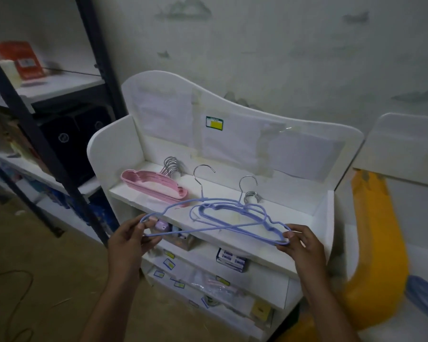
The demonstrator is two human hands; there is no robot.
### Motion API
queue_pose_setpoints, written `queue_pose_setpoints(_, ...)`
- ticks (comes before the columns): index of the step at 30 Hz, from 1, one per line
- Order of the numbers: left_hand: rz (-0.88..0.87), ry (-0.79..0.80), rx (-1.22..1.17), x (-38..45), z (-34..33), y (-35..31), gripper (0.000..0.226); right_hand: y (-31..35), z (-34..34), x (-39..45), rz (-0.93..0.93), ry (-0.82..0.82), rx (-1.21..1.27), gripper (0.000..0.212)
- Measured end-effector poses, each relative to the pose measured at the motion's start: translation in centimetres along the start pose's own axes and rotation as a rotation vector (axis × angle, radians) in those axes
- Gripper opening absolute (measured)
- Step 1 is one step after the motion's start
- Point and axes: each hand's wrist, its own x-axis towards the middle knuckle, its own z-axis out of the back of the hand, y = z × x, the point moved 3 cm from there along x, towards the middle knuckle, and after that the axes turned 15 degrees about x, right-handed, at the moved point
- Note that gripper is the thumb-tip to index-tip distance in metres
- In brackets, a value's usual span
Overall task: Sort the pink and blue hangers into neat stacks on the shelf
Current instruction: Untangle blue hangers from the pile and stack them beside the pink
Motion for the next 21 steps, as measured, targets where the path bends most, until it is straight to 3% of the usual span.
queue_pose_setpoints(14,0.008,0.137,0.041,7.1,-5.5,1.4,0.023,-4.4,0.2,4.9,-0.030,-0.114,0.051,0.015)
queue_pose_setpoints(21,0.013,0.237,0.022,11.5,-8.2,1.9,0.020,-7.0,0.7,6.8,-0.050,-0.215,-0.122,0.014)
